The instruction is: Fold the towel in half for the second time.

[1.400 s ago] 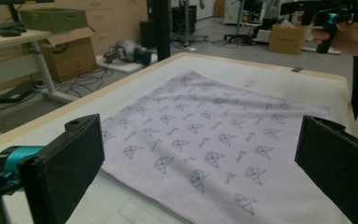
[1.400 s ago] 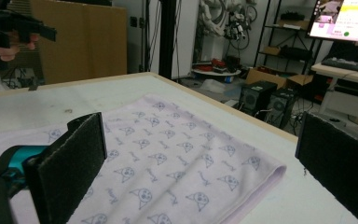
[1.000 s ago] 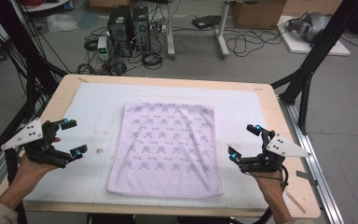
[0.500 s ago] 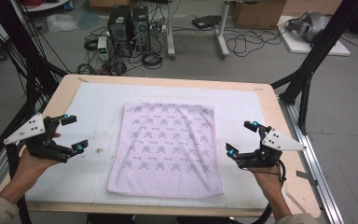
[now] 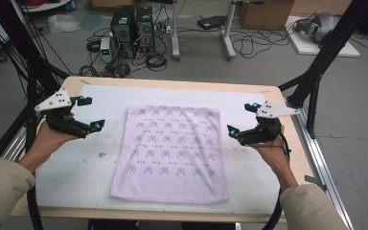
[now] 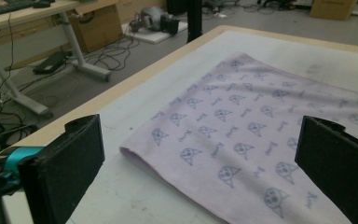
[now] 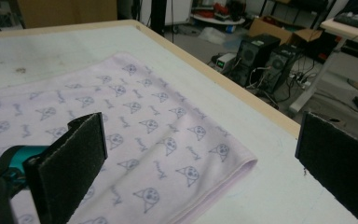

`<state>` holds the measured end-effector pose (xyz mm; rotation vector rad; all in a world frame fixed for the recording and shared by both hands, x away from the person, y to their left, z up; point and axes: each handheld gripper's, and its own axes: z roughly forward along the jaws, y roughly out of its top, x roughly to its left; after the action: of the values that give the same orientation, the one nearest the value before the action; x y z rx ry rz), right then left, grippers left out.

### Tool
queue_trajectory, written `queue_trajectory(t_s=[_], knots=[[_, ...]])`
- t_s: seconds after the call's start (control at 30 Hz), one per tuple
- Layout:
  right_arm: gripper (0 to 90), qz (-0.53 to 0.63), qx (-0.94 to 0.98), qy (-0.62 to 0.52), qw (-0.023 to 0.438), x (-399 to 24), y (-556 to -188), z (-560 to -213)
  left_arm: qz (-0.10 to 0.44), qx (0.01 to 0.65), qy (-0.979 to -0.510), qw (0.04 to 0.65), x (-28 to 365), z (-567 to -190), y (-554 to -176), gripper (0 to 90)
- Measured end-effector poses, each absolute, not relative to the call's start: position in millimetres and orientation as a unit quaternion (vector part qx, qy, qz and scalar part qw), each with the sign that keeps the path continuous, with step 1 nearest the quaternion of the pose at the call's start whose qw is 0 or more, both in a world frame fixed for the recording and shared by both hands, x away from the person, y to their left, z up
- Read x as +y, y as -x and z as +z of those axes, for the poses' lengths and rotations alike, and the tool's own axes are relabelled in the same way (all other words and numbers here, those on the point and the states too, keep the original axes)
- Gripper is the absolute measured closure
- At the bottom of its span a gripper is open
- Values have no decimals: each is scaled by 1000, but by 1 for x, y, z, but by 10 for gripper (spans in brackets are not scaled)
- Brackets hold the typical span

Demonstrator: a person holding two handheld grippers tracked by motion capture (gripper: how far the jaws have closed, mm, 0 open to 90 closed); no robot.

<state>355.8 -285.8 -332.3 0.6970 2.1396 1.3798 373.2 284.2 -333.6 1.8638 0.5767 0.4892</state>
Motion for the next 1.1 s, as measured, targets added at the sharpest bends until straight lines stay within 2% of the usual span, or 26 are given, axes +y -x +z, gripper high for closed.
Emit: queue_trajectory(t_s=[0.43, 0.8, 1.1], knots=[[16, 401, 848, -279, 207, -272, -436, -323, 172, 283, -821, 465, 270, -329, -438, 18], [48, 302, 889, -281, 201, -261, -495, -325, 135, 303, -861, 386, 247, -336, -493, 18], [72, 270, 895, -308, 175, -244, -526, -339, 131, 317, -862, 374, 229, -342, -519, 18]])
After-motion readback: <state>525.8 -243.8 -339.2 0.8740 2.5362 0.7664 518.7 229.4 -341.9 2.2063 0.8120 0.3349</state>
